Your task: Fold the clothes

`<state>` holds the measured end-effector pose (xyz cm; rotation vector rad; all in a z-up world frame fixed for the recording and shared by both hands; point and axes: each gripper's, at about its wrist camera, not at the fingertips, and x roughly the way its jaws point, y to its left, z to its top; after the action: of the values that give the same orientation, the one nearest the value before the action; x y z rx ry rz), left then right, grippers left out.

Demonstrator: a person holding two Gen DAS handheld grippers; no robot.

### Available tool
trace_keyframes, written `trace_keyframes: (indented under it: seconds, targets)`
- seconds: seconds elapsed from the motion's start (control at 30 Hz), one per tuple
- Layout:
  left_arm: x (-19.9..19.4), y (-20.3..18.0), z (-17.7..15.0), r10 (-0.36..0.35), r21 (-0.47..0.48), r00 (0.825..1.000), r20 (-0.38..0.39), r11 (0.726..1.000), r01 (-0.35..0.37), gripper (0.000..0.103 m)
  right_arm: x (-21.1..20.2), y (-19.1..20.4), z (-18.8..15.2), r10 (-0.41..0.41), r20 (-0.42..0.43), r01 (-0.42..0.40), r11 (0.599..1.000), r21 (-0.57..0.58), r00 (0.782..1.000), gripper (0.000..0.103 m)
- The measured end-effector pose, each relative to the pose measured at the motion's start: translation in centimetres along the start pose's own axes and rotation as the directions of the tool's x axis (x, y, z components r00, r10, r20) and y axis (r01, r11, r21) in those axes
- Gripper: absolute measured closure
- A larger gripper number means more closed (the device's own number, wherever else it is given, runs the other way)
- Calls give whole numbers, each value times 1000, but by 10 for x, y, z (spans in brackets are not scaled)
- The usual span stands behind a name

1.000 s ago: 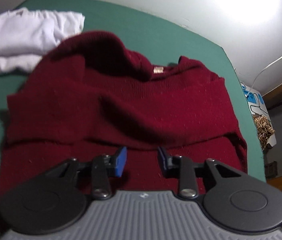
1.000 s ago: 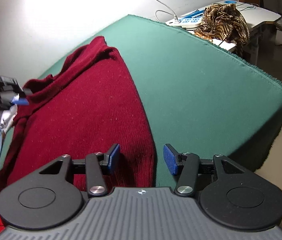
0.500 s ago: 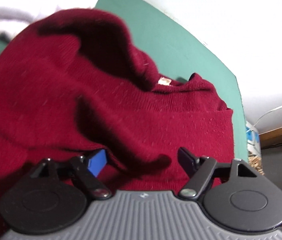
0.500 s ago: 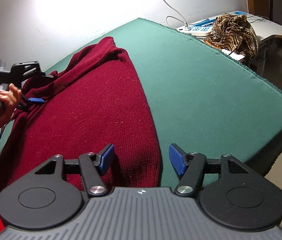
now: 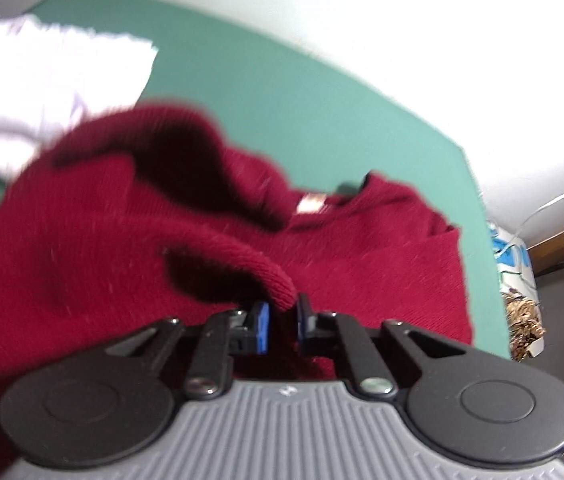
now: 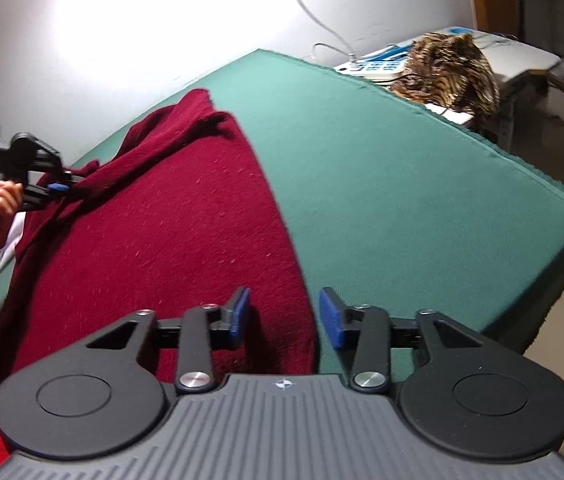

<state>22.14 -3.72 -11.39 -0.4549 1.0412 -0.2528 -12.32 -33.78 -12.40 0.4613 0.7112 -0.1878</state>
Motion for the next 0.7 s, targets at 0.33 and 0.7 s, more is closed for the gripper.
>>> trace_keyframes:
  seconds: [0.33, 0.7]
  targets:
    - [-29, -53, 55, -6, 137, 996, 84, 991, -5, 96, 1, 20, 0, -51, 9, 52, 983, -179, 999, 99]
    - [-58, -42, 104, 60, 135, 986, 156, 988, -82, 96, -15, 67, -10, 102, -35, -107, 910, -401, 994, 99]
